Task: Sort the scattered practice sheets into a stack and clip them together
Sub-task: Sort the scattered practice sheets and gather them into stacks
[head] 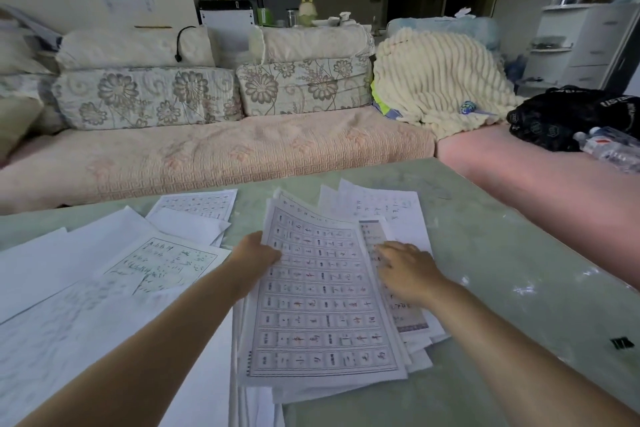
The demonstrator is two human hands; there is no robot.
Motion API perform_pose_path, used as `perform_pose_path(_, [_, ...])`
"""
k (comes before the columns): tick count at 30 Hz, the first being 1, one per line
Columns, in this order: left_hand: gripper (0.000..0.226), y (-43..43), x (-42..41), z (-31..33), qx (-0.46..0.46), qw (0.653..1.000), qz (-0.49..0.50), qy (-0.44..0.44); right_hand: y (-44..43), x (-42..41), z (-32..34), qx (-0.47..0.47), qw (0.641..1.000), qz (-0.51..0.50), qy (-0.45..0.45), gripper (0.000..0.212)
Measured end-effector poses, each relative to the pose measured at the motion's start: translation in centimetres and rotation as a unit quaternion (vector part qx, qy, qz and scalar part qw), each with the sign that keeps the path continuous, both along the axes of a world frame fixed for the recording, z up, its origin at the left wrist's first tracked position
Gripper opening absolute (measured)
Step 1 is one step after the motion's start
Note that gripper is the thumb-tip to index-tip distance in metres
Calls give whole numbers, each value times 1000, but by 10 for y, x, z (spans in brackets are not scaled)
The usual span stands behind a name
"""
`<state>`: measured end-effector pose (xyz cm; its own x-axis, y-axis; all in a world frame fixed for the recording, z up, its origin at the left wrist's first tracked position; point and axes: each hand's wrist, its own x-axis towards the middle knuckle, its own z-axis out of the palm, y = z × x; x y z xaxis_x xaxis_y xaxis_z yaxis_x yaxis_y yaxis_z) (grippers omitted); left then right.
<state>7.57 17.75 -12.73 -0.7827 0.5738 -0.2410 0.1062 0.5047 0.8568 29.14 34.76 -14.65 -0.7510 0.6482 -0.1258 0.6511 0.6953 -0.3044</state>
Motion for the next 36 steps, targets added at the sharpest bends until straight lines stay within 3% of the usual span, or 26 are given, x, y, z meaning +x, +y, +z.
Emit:
perform_pose_path(3, [30,-16,-6,4,-6,999,32,43,-4,3,4,54,998,-2,-15,59])
perform_pose_path(6, [36,-29,-11,-1,-47,995,55,66,-8,6,4,-2,999,21,-44,88])
perform_pose_path(8, [42,-35,-8,-3,-91,987,57,122,-10,9,5,-4,998,31,-46,95])
perform_pose_path(11, [79,-35,5,-7,-146,949,7,278,-13,14,7,10,1000,22,2,99])
perform_pose_path(14, [71,-21,22,-2,-142,910,-99,378,-15,16,8,3,1000,-9,15,104])
perform_pose_path(17, [52,4,39,-1,-115,892,-198,389,-9,15,2,41,996,-74,3,106])
perform_pose_path(20, [49,34,52,3,-105,873,-256,403,4,15,-7,43,991,-124,1,102])
perform_pose_path(27, [84,103,51,3,-230,834,-336,373,21,26,-19,58,998,-4,13,69])
perform_pose_path(30, [107,120,38,-3,-261,824,-334,376,30,36,-15,-22,995,-5,96,55])
perform_pose_path(33, [110,129,30,-13,-237,848,-333,337,38,41,-17,-57,972,-80,213,35])
perform_pose_path(35, [107,129,29,-19,-220,855,-316,347,45,35,-17,-75,961,-138,228,49])
perform_pose_path(36, [105,127,30,-23,-211,856,-307,358,48,30,-14,-131,944,-175,248,57])
